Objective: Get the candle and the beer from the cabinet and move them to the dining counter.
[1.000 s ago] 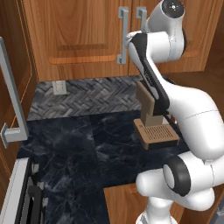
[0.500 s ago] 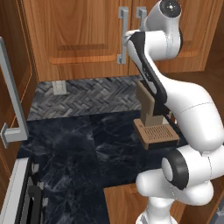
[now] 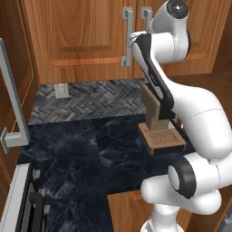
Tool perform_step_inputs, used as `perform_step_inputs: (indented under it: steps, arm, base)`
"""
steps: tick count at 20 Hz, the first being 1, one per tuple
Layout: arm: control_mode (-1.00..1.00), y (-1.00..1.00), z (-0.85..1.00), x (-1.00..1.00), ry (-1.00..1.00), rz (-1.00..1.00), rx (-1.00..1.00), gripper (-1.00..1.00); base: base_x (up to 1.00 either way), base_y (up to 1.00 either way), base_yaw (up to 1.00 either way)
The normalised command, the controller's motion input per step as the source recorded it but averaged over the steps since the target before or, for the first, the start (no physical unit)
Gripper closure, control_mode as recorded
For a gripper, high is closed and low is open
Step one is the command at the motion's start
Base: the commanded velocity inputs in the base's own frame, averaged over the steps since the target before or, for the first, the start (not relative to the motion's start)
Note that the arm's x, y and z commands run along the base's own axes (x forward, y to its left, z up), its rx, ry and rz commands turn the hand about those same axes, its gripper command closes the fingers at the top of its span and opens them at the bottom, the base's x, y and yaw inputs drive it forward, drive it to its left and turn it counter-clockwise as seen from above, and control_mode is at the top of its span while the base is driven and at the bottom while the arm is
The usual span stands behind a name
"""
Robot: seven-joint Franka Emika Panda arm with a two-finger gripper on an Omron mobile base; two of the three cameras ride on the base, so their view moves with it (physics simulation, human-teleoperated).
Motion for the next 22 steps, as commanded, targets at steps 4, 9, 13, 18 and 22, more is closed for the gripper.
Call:
perform_step_inputs:
  steps: [4,9,13,18,22]
  arm:
    - [-1.0,-0.21,-0.15,-0.15,0.0,-0.06,0.0,1.0]
    - [-1.0,-0.19,-0.16,-0.33,0.0,-0.01,0.02,1.0]
    - [-1.0,-0.35,-0.12,-0.63,-0.07,0.0,0.06,1.0]
    - [-1.0,-0.51,-0.07,-0.79,-0.12,0.0,0.11,1.0]
    - [-1.0,-0.54,-0.02,-0.75,-0.08,0.0,0.11,1.0]
  base:
    - [0.0,0.0,0.0]
    - [0.0,0.0,0.0]
    - [0.0,0.0,0.0]
    - [0.0,0.0,0.0]
    - [0.0,0.0,0.0]
